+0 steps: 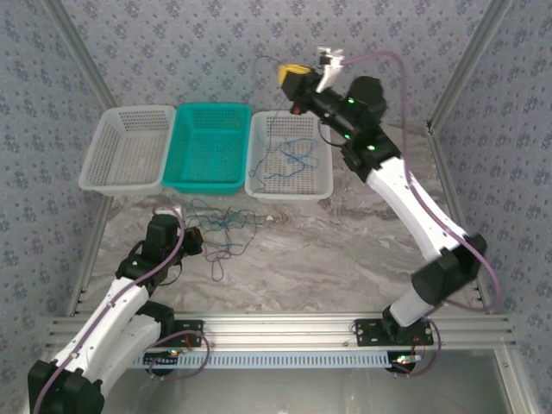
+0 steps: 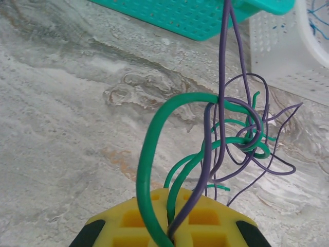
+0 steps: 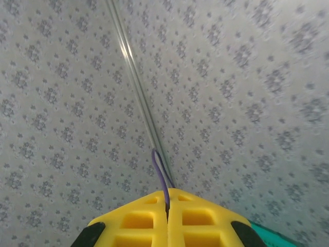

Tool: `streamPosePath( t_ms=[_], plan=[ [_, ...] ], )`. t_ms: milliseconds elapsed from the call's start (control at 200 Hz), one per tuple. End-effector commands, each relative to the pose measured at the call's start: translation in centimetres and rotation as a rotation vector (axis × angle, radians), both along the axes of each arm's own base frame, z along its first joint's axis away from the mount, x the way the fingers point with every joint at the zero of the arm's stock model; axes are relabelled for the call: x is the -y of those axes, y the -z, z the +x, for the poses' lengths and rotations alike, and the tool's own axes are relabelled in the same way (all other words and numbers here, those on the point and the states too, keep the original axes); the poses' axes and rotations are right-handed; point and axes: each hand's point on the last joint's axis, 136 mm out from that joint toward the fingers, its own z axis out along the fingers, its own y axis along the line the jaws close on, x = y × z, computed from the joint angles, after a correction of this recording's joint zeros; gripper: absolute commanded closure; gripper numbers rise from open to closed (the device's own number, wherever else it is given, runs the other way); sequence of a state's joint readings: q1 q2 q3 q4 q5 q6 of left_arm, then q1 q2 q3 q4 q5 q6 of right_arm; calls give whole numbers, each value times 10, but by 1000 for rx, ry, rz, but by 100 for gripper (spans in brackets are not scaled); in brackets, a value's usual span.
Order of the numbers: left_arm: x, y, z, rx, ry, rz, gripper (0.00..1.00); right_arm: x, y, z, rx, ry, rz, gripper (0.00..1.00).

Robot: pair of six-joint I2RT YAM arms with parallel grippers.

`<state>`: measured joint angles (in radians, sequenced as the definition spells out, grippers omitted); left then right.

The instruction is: Untangle the cables

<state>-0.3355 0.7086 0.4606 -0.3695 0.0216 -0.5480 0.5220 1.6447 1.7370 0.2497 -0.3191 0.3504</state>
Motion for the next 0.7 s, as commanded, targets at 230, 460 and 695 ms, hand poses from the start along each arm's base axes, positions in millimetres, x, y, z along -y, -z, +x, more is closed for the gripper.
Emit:
streamPosePath(
  t_ms=[230, 460, 695],
  plan=[
    [15, -10, 3, 67, 82, -43, 100, -96, 29, 70, 41, -182, 84, 100],
    [13, -7, -1, 70, 73, -51, 100, -155, 113, 101, -90, -220, -4, 100],
    [10, -10, -2, 79, 63, -42, 100, -186, 236, 114, -292, -150, -241, 97]
  ],
)
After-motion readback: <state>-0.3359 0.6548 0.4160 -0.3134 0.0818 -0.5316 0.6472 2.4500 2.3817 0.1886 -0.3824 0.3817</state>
